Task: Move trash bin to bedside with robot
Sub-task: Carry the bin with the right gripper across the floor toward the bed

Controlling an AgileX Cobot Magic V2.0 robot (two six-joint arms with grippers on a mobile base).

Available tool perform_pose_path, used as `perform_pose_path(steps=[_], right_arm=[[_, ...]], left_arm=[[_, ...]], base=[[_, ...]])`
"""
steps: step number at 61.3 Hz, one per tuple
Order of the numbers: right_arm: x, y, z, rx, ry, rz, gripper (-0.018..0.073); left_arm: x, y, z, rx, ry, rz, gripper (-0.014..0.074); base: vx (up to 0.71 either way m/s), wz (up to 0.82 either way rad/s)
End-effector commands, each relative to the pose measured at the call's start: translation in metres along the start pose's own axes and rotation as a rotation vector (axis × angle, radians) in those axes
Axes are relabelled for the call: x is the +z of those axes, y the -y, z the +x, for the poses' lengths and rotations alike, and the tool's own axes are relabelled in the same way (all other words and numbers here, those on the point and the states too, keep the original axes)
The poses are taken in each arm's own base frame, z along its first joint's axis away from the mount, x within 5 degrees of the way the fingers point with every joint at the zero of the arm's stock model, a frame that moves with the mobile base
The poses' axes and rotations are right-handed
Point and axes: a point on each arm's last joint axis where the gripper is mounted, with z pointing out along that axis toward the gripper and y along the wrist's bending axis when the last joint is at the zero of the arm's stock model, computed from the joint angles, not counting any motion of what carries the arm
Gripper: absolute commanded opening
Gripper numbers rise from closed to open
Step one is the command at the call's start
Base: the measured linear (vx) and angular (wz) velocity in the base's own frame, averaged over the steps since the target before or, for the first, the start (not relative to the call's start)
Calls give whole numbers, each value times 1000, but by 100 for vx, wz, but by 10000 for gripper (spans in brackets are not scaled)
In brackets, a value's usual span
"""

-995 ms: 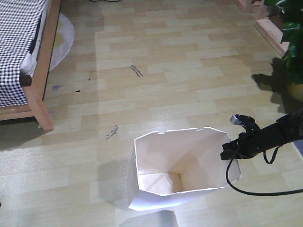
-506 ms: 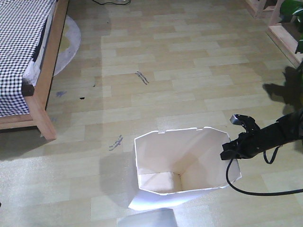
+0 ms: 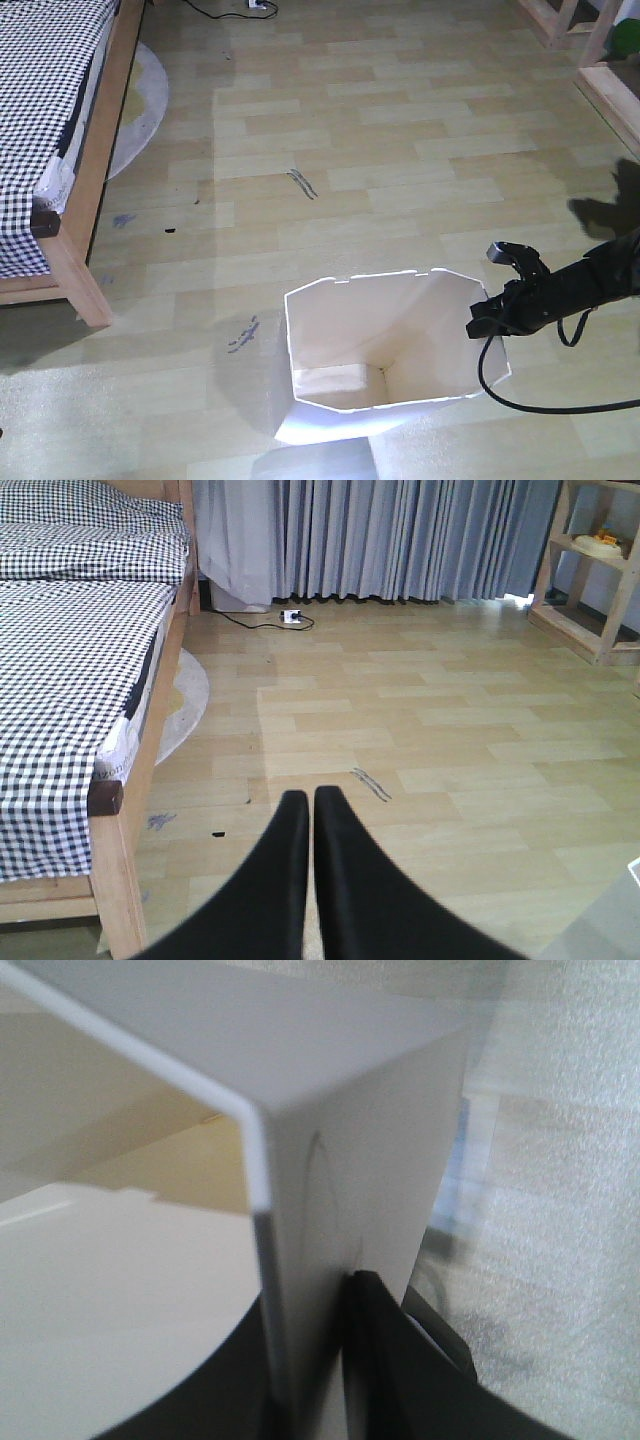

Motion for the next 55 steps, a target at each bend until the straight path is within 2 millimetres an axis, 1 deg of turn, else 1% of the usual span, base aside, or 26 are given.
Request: perform_pose_path(steps=[1, 55], right_arm=[[-28, -27, -21, 1, 88, -178, -4], [-28, -27, -21, 1, 88, -178, -3]], left_arm=[[1, 0, -1, -10, 65, 4, -6], [1, 0, -1, -10, 65, 4, -6]], base=[[24, 5], [26, 7]])
